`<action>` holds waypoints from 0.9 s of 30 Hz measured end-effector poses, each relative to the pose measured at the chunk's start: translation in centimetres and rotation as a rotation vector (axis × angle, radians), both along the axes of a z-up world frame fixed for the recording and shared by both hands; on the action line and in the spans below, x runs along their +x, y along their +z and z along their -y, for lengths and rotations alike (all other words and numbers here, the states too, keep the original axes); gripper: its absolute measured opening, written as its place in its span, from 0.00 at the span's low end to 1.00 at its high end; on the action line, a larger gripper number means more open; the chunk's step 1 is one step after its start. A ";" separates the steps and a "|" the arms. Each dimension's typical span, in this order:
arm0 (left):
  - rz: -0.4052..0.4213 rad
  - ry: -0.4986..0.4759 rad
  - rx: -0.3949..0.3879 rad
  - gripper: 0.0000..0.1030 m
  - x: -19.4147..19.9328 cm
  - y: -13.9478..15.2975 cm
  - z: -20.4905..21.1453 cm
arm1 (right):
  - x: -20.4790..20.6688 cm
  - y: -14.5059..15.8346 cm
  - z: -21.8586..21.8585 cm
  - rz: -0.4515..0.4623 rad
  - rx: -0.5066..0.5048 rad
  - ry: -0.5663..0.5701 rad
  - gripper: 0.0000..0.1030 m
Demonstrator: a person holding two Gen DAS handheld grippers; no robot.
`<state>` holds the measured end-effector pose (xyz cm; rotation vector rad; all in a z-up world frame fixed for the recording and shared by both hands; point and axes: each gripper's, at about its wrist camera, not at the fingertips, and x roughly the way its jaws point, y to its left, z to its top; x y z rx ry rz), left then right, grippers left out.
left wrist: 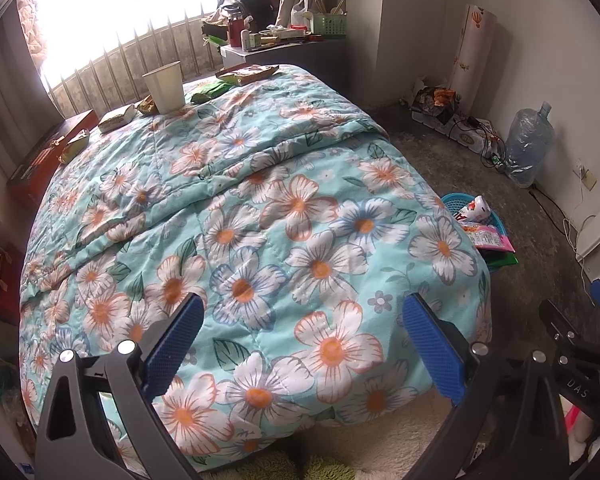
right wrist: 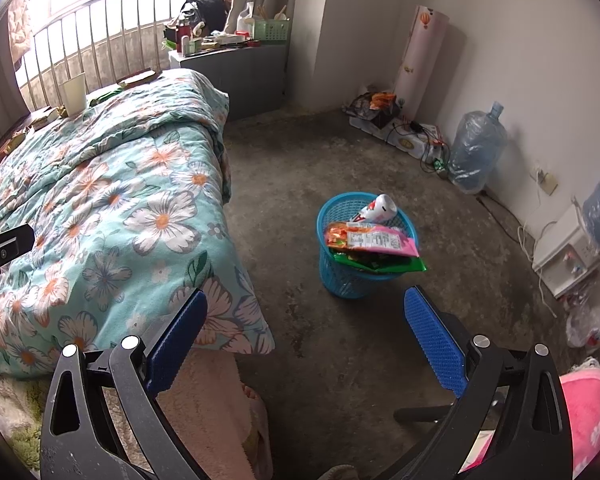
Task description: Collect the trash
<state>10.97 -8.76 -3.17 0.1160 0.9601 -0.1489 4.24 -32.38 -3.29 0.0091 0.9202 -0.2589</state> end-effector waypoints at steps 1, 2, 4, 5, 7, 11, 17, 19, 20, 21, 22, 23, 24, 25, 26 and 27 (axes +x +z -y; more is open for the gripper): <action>0.000 0.000 0.001 0.95 0.0 0.0 0.0 | 0.0 0.0 0.0 -0.001 -0.001 0.000 0.92; 0.001 0.000 0.001 0.95 0.1 0.0 0.0 | 0.0 -0.1 0.0 -0.001 -0.002 0.000 0.92; 0.000 0.000 0.001 0.95 0.1 0.0 0.0 | 0.0 -0.1 0.0 -0.002 -0.003 0.000 0.92; 0.000 0.000 0.001 0.95 0.1 0.0 0.0 | 0.0 0.0 0.0 -0.002 -0.003 -0.001 0.92; -0.002 0.001 0.001 0.95 0.1 -0.1 -0.1 | -0.1 -0.1 0.0 -0.002 -0.002 -0.001 0.92; -0.002 0.000 0.001 0.95 0.2 -0.1 -0.1 | 0.0 -0.1 0.0 -0.002 -0.002 0.000 0.92; -0.003 0.000 0.000 0.95 0.2 -0.2 -0.1 | -0.1 -0.2 -0.1 -0.002 -0.001 0.000 0.92; -0.002 0.000 0.001 0.95 0.2 -0.4 -0.1 | -0.1 -0.2 -0.2 -0.002 -0.002 0.001 0.92; -0.003 -0.001 0.000 0.95 0.2 -0.4 -0.1 | -0.1 -0.3 -0.2 -0.002 -0.003 0.002 0.92; -0.003 -0.001 0.000 0.95 0.2 -0.3 -0.1 | -0.1 -0.3 -0.2 -0.002 -0.002 0.002 0.92; -0.003 -0.001 0.001 0.95 0.2 -0.4 -0.1 | -0.1 -0.3 -0.2 -0.002 -0.002 0.003 0.92; -0.004 -0.001 0.000 0.95 0.3 -0.3 -0.1 | -0.1 -0.3 -0.2 -0.002 -0.002 0.004 0.92; -0.005 -0.001 0.000 0.95 0.2 -0.4 -0.1 | 0.0 -0.3 -0.3 -0.001 -0.002 0.004 0.92; -0.005 -0.001 0.000 0.95 0.1 -0.4 -0.2 | 0.0 -0.3 -0.3 -0.001 -0.003 0.004 0.92; -0.005 -0.001 0.000 0.95 0.1 -0.4 -0.2 | 0.0 -0.3 -0.3 -0.001 -0.003 0.004 0.92; -0.004 -0.001 0.000 0.95 0.1 -0.4 -0.2 | 0.0 -0.3 -0.3 -0.001 -0.003 0.003 0.92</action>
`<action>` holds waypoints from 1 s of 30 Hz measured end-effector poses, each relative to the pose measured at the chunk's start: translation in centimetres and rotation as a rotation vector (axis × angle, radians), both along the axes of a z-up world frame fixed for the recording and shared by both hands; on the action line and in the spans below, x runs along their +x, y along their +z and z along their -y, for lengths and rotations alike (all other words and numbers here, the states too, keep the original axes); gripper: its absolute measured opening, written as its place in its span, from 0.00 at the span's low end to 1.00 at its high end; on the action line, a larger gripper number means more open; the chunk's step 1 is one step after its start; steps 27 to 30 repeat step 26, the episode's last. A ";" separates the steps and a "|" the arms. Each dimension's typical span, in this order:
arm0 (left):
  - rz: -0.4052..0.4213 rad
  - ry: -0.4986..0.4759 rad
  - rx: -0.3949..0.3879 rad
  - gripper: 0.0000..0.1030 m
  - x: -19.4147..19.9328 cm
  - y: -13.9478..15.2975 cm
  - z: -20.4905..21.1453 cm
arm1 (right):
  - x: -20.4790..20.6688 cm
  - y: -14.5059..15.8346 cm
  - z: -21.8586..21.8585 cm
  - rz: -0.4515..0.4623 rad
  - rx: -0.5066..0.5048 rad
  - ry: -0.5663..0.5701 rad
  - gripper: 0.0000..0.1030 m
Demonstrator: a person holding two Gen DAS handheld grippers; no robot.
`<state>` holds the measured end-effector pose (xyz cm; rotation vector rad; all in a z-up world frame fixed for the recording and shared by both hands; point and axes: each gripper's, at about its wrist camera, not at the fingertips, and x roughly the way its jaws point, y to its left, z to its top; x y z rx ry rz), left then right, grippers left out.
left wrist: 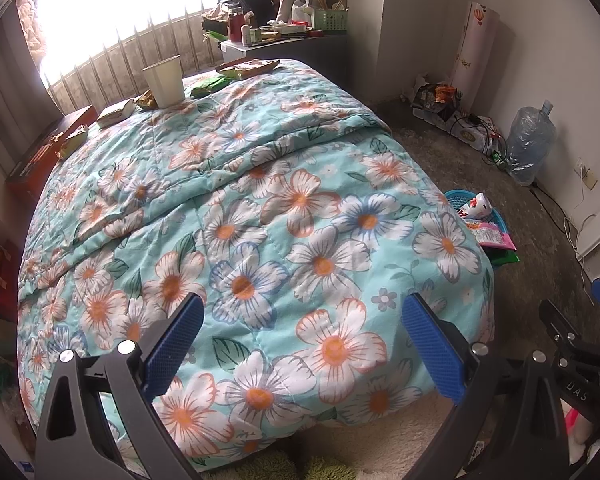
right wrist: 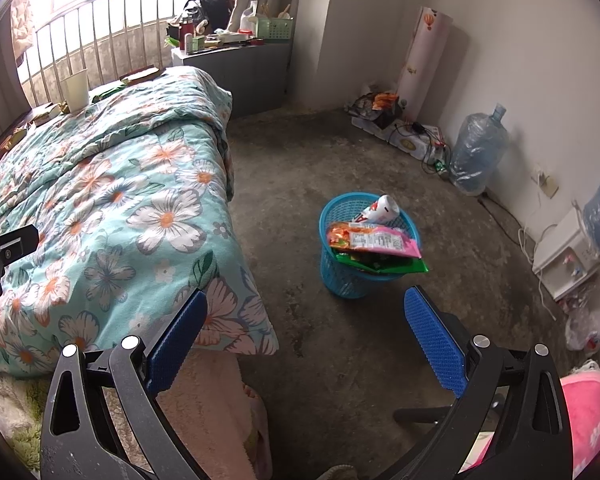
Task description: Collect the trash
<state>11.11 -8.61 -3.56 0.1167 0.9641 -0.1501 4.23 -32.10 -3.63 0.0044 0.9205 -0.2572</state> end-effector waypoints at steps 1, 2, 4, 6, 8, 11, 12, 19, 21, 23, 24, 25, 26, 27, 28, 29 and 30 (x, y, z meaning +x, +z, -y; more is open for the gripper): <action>0.001 0.000 0.000 0.95 0.0 0.0 0.0 | 0.0 0.0 0.0 0.001 0.000 0.000 0.92; 0.001 0.000 0.000 0.95 0.0 0.0 0.0 | 0.0 -0.1 -0.1 0.002 0.000 -0.001 0.92; 0.000 -0.001 0.000 0.95 0.1 0.1 0.0 | 0.1 -0.1 -0.1 0.003 0.001 -0.002 0.92; -0.001 -0.001 0.000 0.95 0.0 0.1 0.0 | 0.1 -0.1 -0.1 0.003 0.001 -0.001 0.92; 0.000 -0.002 0.000 0.95 0.0 0.1 0.0 | 0.1 -0.1 -0.1 0.004 0.001 0.000 0.92; 0.000 -0.003 0.000 0.95 -0.1 0.1 0.1 | 0.1 -0.1 -0.2 0.004 0.000 -0.001 0.92; 0.000 -0.001 0.000 0.95 0.0 0.1 0.1 | 0.2 -0.1 -0.1 0.004 0.000 0.000 0.92; -0.002 -0.001 0.000 0.95 -0.1 0.0 0.1 | 0.2 0.0 0.0 0.006 -0.001 0.002 0.92; -0.008 -0.001 -0.002 0.95 0.0 0.0 0.0 | 0.3 0.1 0.0 0.007 -0.001 0.004 0.92; -0.012 0.000 -0.003 0.95 0.1 0.1 0.0 | 0.3 0.2 0.0 0.008 -0.004 0.005 0.92; -0.012 0.000 -0.003 0.95 0.1 0.2 -0.1 | 0.4 0.2 0.0 0.008 -0.004 0.006 0.92; -0.010 0.000 -0.002 0.95 0.2 0.2 0.0 | 0.5 0.3 0.0 0.009 -0.004 0.006 0.92; -0.009 0.000 -0.003 0.94 0.1 0.2 -0.1 | 0.5 0.3 0.0 0.010 -0.004 0.006 0.92; -0.009 0.000 -0.003 0.94 0.1 0.2 -0.1 | 0.5 0.3 0.0 0.010 -0.004 0.006 0.92; -0.009 0.000 -0.003 0.94 0.1 0.2 -0.1 | 0.5 0.3 0.0 0.010 -0.004 0.006 0.92; -0.009 0.000 -0.003 0.94 0.1 0.2 -0.1 | 0.5 0.3 0.0 0.010 -0.004 0.006 0.92; -0.009 0.000 -0.003 0.94 0.1 0.2 -0.1 | 0.5 0.3 0.0 0.010 -0.004 0.006 0.92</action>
